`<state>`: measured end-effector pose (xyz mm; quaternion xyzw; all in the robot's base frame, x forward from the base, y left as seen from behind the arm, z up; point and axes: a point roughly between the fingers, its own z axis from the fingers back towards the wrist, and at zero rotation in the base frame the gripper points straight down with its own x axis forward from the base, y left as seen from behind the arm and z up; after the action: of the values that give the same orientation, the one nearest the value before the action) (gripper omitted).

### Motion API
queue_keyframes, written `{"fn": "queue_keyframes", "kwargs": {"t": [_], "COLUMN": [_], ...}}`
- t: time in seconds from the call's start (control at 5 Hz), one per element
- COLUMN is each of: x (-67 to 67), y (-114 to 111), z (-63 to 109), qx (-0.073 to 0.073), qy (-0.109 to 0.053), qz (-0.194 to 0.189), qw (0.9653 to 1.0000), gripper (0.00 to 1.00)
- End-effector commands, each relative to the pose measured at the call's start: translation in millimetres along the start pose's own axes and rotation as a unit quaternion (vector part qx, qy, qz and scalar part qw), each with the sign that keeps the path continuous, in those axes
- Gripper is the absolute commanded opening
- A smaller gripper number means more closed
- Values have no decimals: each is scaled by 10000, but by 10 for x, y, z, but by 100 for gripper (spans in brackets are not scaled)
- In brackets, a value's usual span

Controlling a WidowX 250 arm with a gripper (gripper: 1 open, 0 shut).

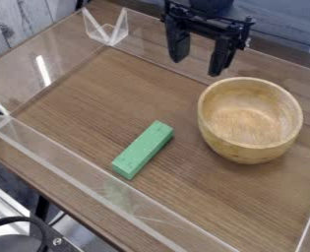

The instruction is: Put the green block in the brown bowl

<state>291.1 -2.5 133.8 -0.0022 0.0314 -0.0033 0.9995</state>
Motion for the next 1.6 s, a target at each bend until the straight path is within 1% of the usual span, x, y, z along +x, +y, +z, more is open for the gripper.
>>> {"fn": "queue_keyframes", "kwargs": {"t": [0.0,0.2,0.6,0.8,1.2,1.4], "x": [-99,-331,-562,-606,-622,-619], "y": [55,183,408,460,469,459], "z": [-72,-210,-414,-526,-699,-776], "qx": [27,76,165,178,186,184], "qy": [68,138,143,149,139,95], "qz": [-89,-174,-256,-243,-251,-272], "qw": [9999,9997,9994,9994,9994,9994], "gripper": [100,100,100,100,100,100]}}
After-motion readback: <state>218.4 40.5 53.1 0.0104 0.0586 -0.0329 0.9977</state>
